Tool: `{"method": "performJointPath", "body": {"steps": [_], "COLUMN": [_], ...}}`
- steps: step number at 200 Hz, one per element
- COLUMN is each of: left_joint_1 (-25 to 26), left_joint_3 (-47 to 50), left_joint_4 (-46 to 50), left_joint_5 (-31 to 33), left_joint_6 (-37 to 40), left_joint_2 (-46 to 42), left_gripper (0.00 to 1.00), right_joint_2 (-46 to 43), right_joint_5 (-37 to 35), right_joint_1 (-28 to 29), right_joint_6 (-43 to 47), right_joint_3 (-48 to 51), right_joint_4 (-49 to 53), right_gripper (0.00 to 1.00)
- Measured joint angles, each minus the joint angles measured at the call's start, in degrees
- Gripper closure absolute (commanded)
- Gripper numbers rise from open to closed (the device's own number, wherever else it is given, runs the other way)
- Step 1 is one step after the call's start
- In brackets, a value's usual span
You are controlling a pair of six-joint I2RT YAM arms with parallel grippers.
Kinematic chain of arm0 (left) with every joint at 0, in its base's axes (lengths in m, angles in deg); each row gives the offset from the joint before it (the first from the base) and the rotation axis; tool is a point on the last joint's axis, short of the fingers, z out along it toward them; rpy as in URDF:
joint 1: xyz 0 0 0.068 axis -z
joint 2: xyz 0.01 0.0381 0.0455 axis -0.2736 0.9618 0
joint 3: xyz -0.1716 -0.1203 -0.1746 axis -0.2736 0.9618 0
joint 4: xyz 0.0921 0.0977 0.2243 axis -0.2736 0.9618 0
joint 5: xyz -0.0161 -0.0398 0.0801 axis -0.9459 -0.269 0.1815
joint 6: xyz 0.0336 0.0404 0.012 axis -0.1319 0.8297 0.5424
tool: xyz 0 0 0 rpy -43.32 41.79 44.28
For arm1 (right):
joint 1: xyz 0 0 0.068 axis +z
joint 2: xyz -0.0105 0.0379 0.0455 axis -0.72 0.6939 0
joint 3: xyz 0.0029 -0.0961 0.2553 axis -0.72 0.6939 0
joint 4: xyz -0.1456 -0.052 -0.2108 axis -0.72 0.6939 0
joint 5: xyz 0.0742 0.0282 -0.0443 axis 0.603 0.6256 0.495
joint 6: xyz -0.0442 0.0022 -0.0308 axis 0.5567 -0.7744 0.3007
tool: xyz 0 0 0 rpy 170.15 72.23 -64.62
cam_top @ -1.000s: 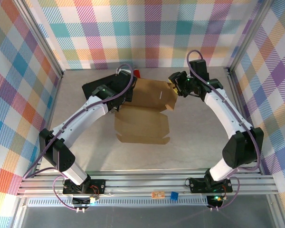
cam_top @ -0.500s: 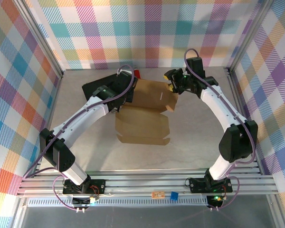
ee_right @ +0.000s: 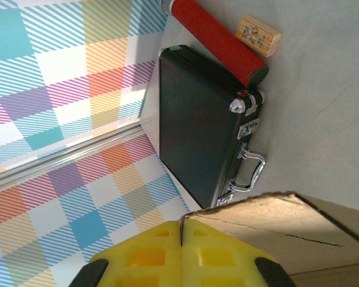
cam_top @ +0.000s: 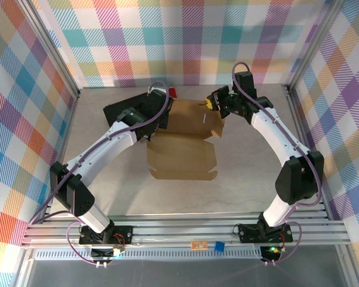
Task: Fold the paper box
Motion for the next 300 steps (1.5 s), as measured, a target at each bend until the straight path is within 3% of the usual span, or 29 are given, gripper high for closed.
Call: {"method": "performJointPath", "body": {"steps": [7,19,26,43,67,95,120,156,249,300], "left_joint_1": [0.04,0.11,0.15,0.15,0.15,0.15,0.15,0.15,0.15,0.15], "left_joint_3": [0.0,0.0,-0.02,-0.02,-0.2,-0.24,-0.33,-0.44,-1.22,-1.84], "left_joint_4": [0.0,0.0,-0.02,0.02,0.15,0.42,0.42,0.46,0.61,0.98], "left_joint_5": [-0.02,-0.02,-0.02,-0.04,-0.02,-0.02,-0.02,-0.02,-0.04,-0.04], "left_joint_6": [0.0,0.0,0.0,0.04,0.09,0.24,0.24,0.46,0.68,0.83], "left_joint_2": [0.0,0.0,0.0,0.0,0.0,-0.13,-0.35,-0.42,-0.44,-0.44], "left_gripper": [1.0,1.0,1.0,1.0,1.0,1.0,1.0,1.0,1.0,1.0], "right_joint_2": [0.0,-0.11,-0.24,-1.6,-7.65,-19.63,-25.18,-21.27,-11.91,-10.91], "right_joint_5": [-0.17,-0.42,-0.48,-1.75,-4.37,-6.05,-7.52,-8.04,-11.21,-11.67], "right_joint_1": [0.0,0.0,0.0,-0.17,-0.57,-0.74,1.73,6.29,7.41,8.31], "right_joint_6": [-0.22,-0.61,-0.72,0.63,4.9,9.75,12.63,17.68,26.32,28.96], "right_joint_3": [0.0,0.02,0.02,0.11,3.32,13.77,24.11,28.37,23.52,21.9], "right_joint_4": [0.0,0.09,0.24,1.51,3.34,3.89,2.82,2.78,0.7,-0.39], "right_gripper": [0.99,0.68,0.55,0.45,0.52,0.61,0.61,0.65,0.71,0.95]}}
